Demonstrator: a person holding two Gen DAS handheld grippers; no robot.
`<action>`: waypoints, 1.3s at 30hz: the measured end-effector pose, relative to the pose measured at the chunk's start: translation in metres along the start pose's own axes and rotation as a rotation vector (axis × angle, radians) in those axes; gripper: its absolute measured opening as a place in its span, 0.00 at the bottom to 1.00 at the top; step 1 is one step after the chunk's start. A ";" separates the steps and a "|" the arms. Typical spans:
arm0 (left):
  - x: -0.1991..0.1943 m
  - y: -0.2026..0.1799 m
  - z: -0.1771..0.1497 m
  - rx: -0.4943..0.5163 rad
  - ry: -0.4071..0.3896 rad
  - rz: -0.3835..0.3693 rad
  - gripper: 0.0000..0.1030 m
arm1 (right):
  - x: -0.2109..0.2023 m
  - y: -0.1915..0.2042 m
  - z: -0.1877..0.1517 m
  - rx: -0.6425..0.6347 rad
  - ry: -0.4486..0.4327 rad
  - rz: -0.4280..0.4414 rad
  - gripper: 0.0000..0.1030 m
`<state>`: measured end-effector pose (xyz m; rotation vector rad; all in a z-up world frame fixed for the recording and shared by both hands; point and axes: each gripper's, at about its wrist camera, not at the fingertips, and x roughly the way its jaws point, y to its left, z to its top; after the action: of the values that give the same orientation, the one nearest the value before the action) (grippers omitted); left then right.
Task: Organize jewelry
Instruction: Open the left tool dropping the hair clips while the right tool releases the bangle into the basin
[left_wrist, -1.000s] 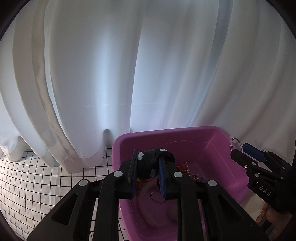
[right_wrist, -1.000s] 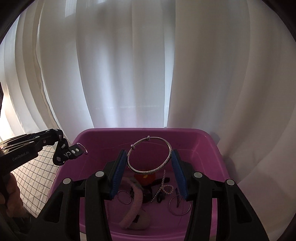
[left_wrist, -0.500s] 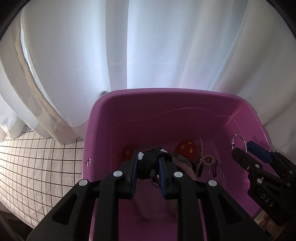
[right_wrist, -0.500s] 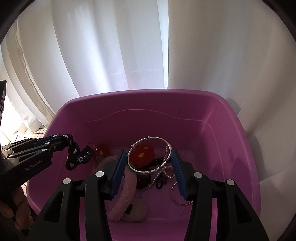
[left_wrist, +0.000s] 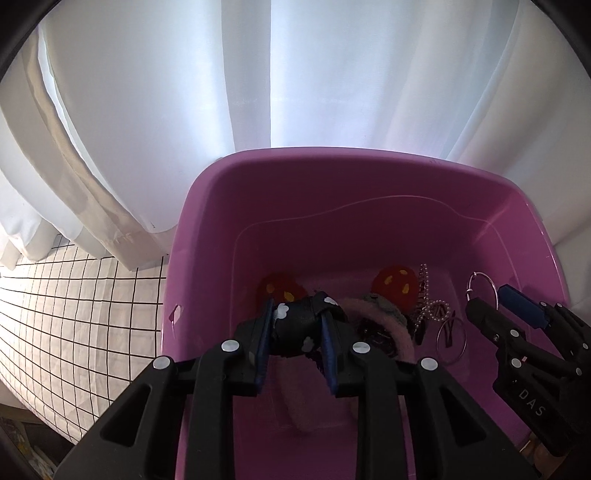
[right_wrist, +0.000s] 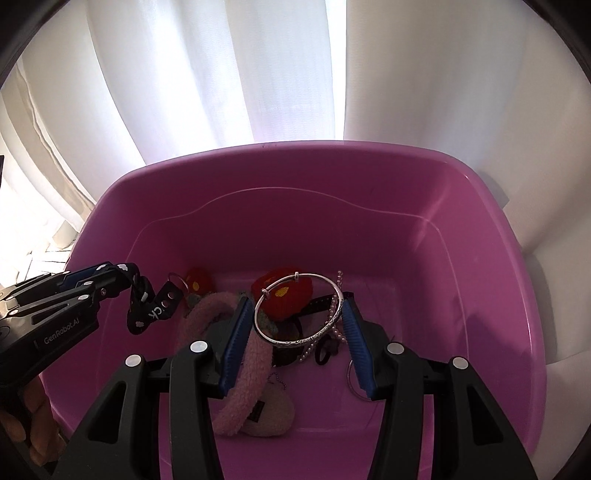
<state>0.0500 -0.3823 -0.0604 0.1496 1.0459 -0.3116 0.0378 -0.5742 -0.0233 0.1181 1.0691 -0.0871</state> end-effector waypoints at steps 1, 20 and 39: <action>0.000 0.000 0.000 -0.002 0.000 0.002 0.31 | -0.001 0.001 -0.001 0.000 0.000 -0.001 0.47; -0.032 -0.001 0.001 0.034 -0.096 0.046 0.92 | -0.019 -0.010 -0.001 0.025 -0.052 -0.027 0.62; -0.041 0.014 0.002 -0.021 -0.097 0.071 0.92 | -0.032 0.001 -0.001 -0.010 -0.077 -0.002 0.62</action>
<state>0.0374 -0.3627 -0.0239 0.1513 0.9456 -0.2408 0.0213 -0.5729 0.0041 0.1034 0.9931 -0.0876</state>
